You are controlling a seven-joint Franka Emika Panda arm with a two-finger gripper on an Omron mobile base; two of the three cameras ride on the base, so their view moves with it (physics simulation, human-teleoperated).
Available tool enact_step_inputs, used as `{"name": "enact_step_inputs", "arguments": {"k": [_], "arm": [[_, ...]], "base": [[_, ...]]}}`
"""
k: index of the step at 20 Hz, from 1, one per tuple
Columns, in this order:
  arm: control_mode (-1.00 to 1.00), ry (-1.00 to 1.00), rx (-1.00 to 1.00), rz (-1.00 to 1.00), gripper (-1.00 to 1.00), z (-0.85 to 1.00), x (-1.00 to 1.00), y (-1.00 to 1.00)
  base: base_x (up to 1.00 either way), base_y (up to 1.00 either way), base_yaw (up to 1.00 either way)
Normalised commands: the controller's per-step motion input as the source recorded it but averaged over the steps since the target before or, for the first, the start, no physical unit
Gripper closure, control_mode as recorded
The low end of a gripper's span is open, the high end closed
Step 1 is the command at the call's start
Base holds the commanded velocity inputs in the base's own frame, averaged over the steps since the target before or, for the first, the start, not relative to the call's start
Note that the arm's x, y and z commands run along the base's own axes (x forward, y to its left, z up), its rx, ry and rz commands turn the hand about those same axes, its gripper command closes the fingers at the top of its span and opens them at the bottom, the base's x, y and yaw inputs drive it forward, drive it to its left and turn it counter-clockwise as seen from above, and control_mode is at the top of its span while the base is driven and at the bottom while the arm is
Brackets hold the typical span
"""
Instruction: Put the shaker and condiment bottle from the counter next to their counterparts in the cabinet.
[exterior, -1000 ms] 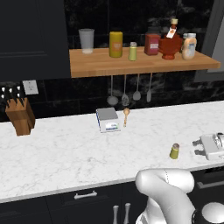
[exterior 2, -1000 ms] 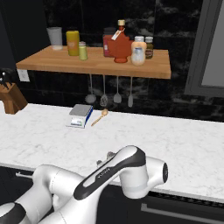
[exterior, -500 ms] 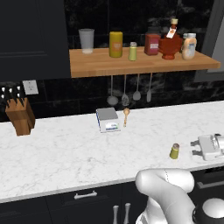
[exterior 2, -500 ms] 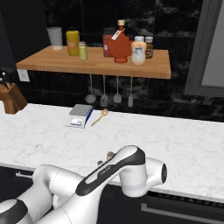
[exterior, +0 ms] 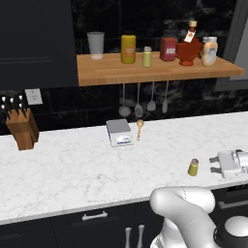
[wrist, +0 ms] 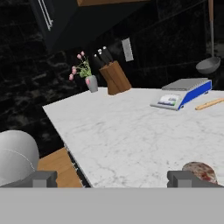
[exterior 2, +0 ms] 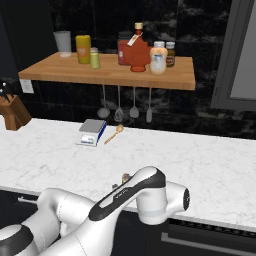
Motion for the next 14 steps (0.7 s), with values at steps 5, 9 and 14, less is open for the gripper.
{"name": "enact_step_inputs", "arguments": {"k": [5,9,14], "arm": [[-1.0,0.0,0.0,-0.01,-1.0,-0.13,0.14,0.0],[-1.0,0.0,0.0,-0.01,-1.0,-0.13,0.22,0.0],[-1.0,0.0,0.0,-0.01,-1.0,-0.15,0.24,0.0]], "base": [[0.0,0.0,0.0],[0.0,0.0,0.0],[0.0,0.0,0.0]]}}
